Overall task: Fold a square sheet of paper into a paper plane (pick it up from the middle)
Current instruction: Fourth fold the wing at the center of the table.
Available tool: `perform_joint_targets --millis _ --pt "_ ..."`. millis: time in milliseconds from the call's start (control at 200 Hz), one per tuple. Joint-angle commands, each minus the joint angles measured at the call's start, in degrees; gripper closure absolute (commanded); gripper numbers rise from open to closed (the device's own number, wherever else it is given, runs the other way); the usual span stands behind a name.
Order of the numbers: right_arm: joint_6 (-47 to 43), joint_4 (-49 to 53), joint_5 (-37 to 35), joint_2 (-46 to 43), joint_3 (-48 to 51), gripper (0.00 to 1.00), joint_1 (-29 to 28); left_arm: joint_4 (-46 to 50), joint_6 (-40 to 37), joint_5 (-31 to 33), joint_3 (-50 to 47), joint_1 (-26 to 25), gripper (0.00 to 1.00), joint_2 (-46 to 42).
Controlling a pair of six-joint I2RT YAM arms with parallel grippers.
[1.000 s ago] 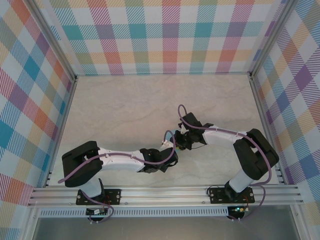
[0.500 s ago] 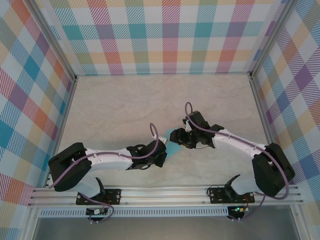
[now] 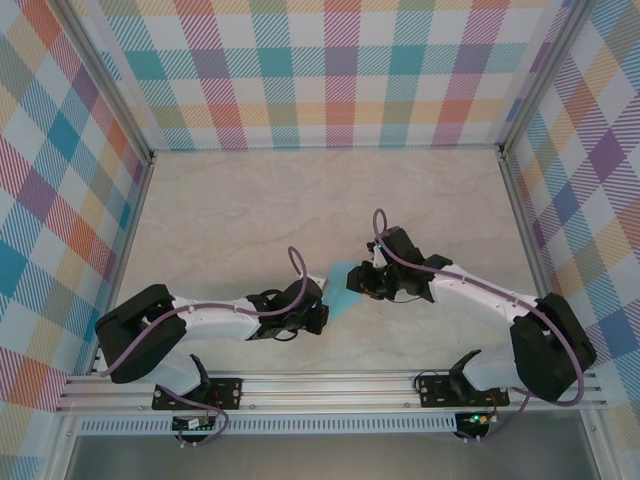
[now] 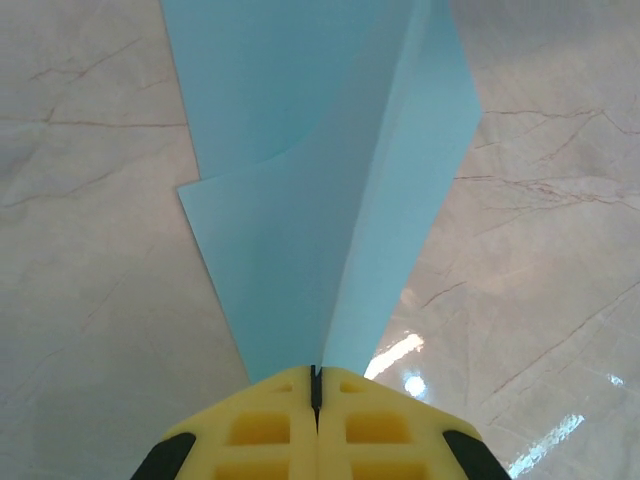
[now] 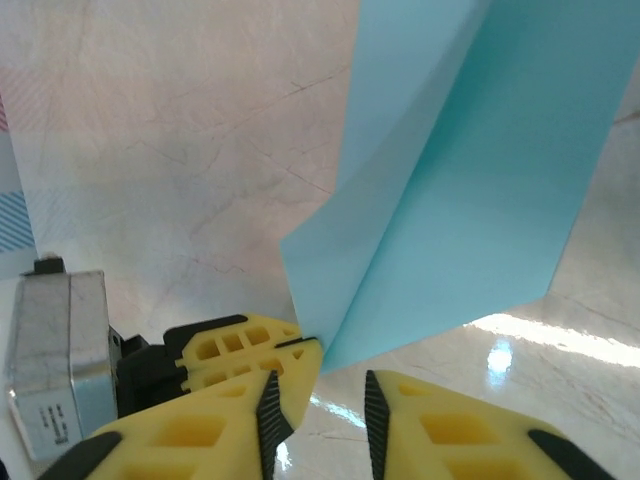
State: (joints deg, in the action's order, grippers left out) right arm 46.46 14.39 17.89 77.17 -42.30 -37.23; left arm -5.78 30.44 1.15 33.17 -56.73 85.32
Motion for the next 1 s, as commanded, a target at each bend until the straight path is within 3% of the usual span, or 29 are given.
perform_joint_targets --millis 0,745,995 --pt "-0.45 -3.80 3.80 3.01 -0.02 0.76 -0.47 -2.23 2.01 -2.44 -1.70 2.00 1.00 -0.50" --pt "1.17 -12.00 10.64 18.13 -6.55 0.82 -1.00 -8.16 4.98 -12.05 -4.60 8.52 1.00 0.97" --pt "1.31 -10.76 7.99 19.57 -7.36 0.82 -1.09 -8.56 5.21 -12.70 -5.13 9.39 0.98 1.04"
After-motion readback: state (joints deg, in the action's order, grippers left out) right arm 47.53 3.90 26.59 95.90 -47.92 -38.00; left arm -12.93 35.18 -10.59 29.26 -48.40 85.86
